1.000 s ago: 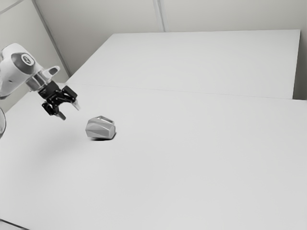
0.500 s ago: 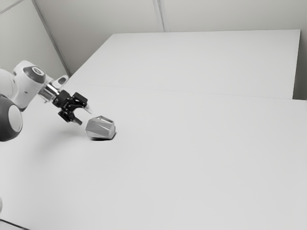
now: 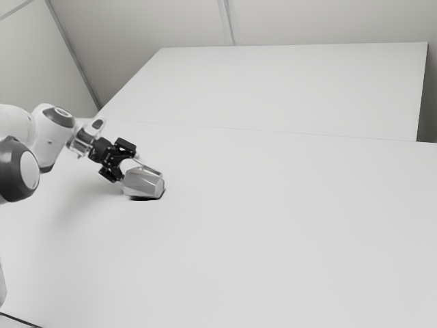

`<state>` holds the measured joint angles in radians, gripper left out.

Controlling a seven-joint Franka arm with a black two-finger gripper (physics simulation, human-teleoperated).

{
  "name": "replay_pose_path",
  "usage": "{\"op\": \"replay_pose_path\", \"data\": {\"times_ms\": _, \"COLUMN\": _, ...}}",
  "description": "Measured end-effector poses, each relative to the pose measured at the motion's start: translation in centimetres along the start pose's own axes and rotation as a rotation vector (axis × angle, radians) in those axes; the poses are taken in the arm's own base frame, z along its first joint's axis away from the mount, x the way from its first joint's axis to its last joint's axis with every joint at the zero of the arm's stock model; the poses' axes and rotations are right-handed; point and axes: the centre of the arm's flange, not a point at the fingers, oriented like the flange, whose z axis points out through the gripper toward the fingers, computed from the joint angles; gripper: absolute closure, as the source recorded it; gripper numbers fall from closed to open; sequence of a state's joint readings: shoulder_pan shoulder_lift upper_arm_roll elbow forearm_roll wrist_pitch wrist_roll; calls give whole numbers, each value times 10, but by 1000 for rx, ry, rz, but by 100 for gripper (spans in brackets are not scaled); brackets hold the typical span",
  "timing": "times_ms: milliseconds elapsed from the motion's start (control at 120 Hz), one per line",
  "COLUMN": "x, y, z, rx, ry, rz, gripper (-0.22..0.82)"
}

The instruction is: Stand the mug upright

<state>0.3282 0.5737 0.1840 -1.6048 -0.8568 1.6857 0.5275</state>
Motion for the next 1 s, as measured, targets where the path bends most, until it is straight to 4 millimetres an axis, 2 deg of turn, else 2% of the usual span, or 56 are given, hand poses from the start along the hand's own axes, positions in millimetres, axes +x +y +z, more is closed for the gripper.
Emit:
{"op": "replay_pose_path", "data": {"times_ms": 67, "x": 0, "y": 1, "z": 5, "rx": -14, "ry": -1, "rz": -5, "gripper": 2}}
{"op": "replay_pose_path", "data": {"times_ms": 250, "x": 1, "y": 5, "z": 7, "rx": -4, "ry": -9, "rz": -14, "gripper": 48}}
{"op": "replay_pose_path", "data": {"times_ms": 300, "x": 1, "y": 6, "z": 7, "rx": -3, "ry": -9, "rz": -16, "gripper": 55}}
{"op": "replay_pose_path", "data": {"times_ms": 408, "x": 4, "y": 15, "z": 8, "rx": -2, "ry": -8, "rz": -11, "gripper": 65}}
{"op": "replay_pose_path", "data": {"times_ms": 542, "x": 6, "y": 30, "z": 10, "rx": 5, "ry": -11, "rz": -4, "gripper": 72}}
{"op": "replay_pose_path", "data": {"times_ms": 667, "x": 3, "y": 40, "z": 7, "rx": 31, "ry": -19, "rz": 0, "gripper": 74}}
{"op": "replay_pose_path", "data": {"times_ms": 767, "x": -3, "y": 71, "z": 8, "rx": 120, "ry": -39, "rz": 52, "gripper": 76}}
{"op": "replay_pose_path", "data": {"times_ms": 867, "x": -20, "y": 109, "z": 12, "rx": 256, "ry": -56, "rz": 124, "gripper": 76}}
{"op": "replay_pose_path", "data": {"times_ms": 942, "x": -37, "y": 138, "z": 23, "rx": 369, "ry": -71, "rz": 183, "gripper": 77}}
{"op": "replay_pose_path", "data": {"times_ms": 1000, "x": -50, "y": 150, "z": 37, "rx": 438, "ry": -75, "rz": 214, "gripper": 77}}
